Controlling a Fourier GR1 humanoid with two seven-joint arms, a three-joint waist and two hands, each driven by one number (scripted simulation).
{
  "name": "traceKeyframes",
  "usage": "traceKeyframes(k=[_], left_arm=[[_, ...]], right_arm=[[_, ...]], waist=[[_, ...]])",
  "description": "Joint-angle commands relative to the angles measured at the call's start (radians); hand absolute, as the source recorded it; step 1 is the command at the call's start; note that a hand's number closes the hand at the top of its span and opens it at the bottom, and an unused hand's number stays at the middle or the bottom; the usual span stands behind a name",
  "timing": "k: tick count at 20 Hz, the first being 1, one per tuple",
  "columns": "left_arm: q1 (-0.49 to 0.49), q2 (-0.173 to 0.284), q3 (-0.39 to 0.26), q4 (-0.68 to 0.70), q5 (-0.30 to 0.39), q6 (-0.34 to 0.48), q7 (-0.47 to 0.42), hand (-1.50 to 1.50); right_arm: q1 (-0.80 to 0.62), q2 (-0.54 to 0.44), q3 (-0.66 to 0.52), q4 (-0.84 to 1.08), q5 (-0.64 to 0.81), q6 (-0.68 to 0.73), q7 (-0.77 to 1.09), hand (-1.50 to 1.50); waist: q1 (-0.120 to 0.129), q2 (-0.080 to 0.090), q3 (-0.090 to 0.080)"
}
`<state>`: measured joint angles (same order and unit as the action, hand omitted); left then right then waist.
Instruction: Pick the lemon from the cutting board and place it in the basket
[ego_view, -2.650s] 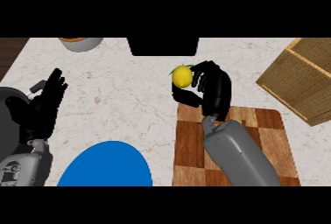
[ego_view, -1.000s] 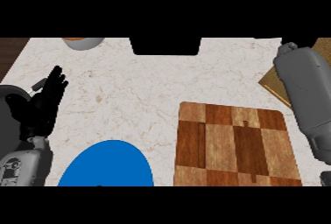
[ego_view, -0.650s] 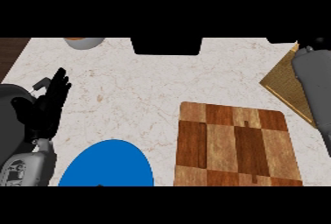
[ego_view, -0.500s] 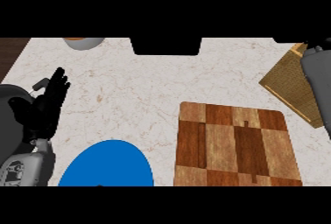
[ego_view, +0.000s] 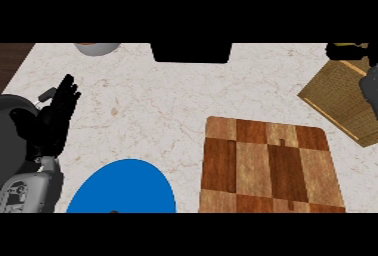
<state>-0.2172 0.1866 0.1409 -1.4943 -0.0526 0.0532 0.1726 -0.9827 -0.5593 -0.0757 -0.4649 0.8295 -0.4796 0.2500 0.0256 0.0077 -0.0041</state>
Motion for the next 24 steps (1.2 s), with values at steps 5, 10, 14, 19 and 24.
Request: traceKeyframes(k=[5, 10, 14, 19, 24], left_arm=[[0.019, -0.017, -0.009, 0.059, -0.005, -0.014, -0.081, 0.0], [0.008, -0.002, -0.012, -0.023, -0.013, 0.001, 0.014, 0.0], [-0.058, -0.007, -0.014, 0.061, -0.018, -0.003, -0.014, 0.0], [-0.019, 0.022, 0.019, 0.018, 0.026, -0.04, -0.001, 0.0], [-0.012, 0.003, 0.015, 0.027, 0.017, -0.02, -0.012, 0.0]], right_arm=[[-0.07, 0.001, 0.129, 0.115, 0.211, -0.073, 0.044, 1.5], [-0.13, -0.066, 0.088, 0.193, 0.208, -0.022, 0.006, 1.5], [-0.166, -0.066, 0.082, 0.273, 0.212, 0.07, 0.036, 1.5], [-0.159, -0.051, 0.083, 0.32, 0.211, 0.18, 0.04, 1.5], [-0.121, -0.103, 0.045, 0.329, 0.183, 0.139, -0.041, 1.5]], waist=[[0.005, 0.004, 0.004], [0.009, 0.003, 0.005], [0.013, 0.01, 0.005], [0.016, 0.007, 0.005], [0.018, 0.01, 0.006]])
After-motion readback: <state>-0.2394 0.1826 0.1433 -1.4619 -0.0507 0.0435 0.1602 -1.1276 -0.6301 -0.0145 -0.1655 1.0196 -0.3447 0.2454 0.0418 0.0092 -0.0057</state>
